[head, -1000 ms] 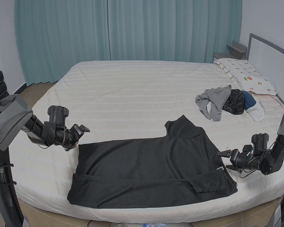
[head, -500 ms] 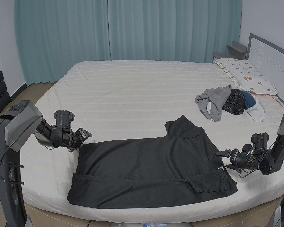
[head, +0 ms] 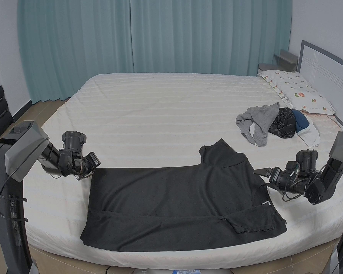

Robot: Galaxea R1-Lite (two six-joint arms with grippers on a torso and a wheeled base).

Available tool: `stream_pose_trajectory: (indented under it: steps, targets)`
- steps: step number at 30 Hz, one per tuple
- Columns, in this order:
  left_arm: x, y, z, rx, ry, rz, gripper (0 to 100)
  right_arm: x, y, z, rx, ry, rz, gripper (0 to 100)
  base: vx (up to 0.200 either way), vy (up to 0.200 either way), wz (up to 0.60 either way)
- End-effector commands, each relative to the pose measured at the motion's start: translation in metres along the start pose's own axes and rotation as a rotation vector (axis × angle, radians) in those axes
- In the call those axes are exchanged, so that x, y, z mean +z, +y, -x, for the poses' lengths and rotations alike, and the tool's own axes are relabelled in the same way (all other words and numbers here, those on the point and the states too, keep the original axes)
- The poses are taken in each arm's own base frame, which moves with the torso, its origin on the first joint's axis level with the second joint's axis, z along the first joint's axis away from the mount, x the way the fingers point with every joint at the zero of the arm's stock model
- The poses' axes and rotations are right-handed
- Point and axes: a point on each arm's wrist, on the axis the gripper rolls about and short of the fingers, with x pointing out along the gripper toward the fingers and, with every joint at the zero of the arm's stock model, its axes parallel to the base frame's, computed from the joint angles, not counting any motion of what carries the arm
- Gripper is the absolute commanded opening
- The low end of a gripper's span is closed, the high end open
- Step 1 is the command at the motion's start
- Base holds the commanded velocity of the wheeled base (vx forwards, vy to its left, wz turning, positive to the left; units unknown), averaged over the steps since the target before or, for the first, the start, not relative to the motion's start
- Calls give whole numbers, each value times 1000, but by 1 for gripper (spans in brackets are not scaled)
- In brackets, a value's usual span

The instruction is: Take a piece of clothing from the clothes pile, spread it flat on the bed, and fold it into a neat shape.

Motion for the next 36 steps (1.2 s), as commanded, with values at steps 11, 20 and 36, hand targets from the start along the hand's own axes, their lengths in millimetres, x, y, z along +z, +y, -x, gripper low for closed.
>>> stream_pose_trajectory:
  steps: [11,20,36]
  targets:
    - [27,-16,17,-16,-115,0,0,48,26,-80,-4,-63,92,100,0,0,0]
    - [24,-15,14,-10,-106,-1,0,65,20,-120,-29,-39,80,100,0,0,0]
    - [18,-10,4,4,-88,2,0,68,18,-161,-44,11,65,0,0,0,0]
